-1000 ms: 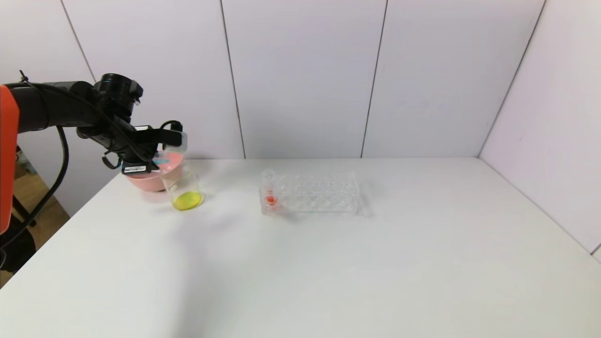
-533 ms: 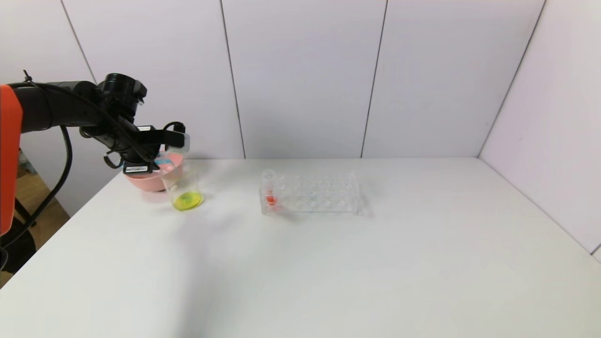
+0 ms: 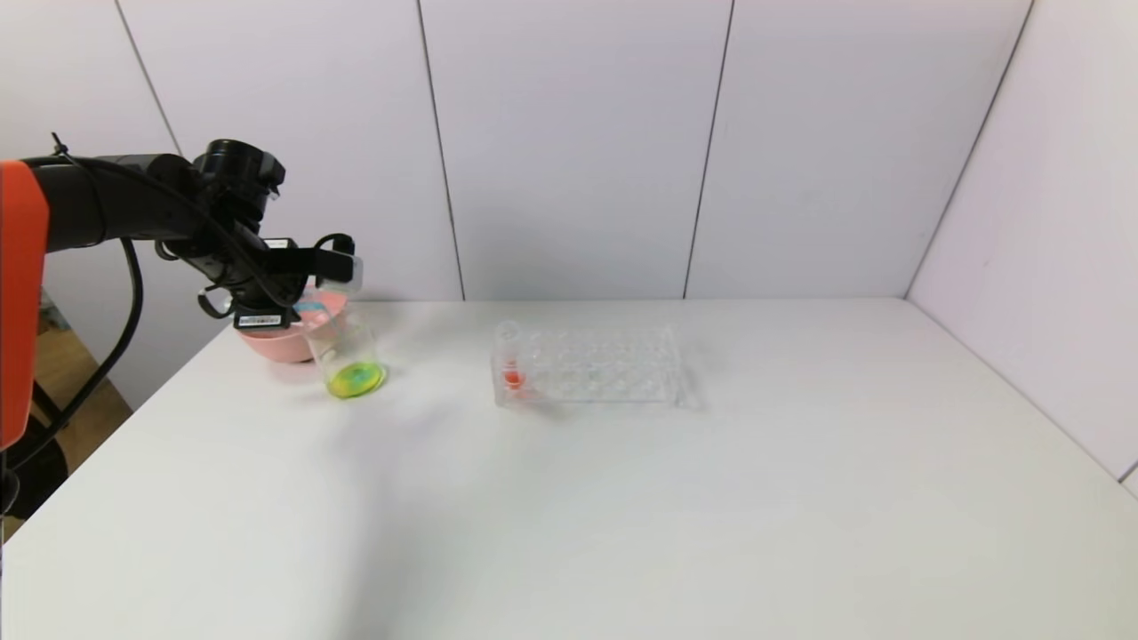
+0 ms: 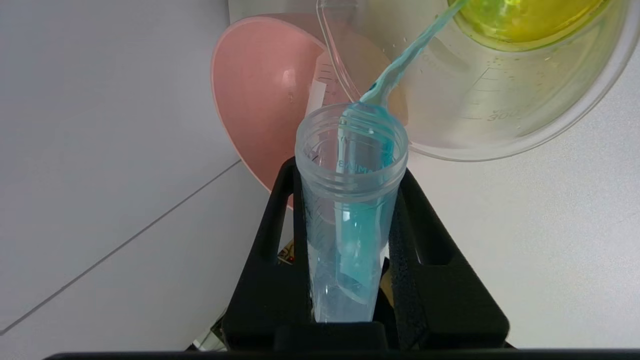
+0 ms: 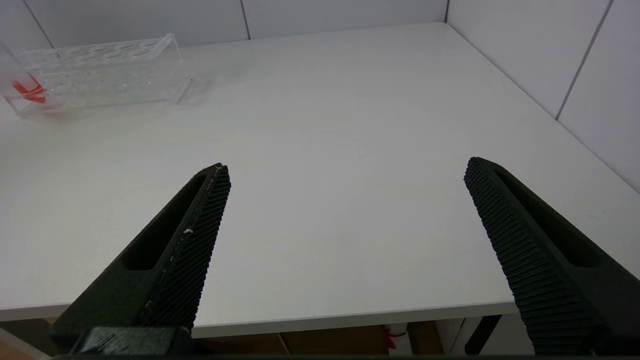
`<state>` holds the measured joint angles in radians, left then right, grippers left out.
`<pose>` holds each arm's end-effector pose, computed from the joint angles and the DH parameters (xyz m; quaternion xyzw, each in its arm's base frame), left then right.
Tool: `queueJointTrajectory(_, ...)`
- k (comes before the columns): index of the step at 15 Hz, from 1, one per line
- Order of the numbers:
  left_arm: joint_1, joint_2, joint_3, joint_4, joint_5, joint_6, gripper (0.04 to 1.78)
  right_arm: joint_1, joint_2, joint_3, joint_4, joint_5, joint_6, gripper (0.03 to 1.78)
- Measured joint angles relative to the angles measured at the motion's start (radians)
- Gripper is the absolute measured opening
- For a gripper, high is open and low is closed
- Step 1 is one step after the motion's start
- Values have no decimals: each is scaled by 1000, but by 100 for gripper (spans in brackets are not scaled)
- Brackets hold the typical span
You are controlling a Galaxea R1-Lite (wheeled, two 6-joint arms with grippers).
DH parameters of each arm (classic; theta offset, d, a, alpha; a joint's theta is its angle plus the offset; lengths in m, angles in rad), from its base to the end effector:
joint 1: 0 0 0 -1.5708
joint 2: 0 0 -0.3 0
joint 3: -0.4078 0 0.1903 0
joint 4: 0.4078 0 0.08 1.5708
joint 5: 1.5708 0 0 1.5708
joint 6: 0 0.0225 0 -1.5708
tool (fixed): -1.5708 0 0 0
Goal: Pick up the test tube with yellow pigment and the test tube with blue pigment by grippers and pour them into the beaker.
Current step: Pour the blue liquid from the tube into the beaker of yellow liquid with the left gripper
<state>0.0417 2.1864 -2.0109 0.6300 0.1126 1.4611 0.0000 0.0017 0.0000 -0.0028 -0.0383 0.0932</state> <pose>0.4289 0.0204 0.2149 0.6224 0.3391 -0.2086 0.6739 -0.0227 -0.0009 0.0758 0.0466 -0.0014 -0.0191 0.9987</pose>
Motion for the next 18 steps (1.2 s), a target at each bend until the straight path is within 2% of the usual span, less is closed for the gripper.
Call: queueJointTrajectory(18,-11,3,0,1,50,10,46,0,0,0,0,0,0,171)
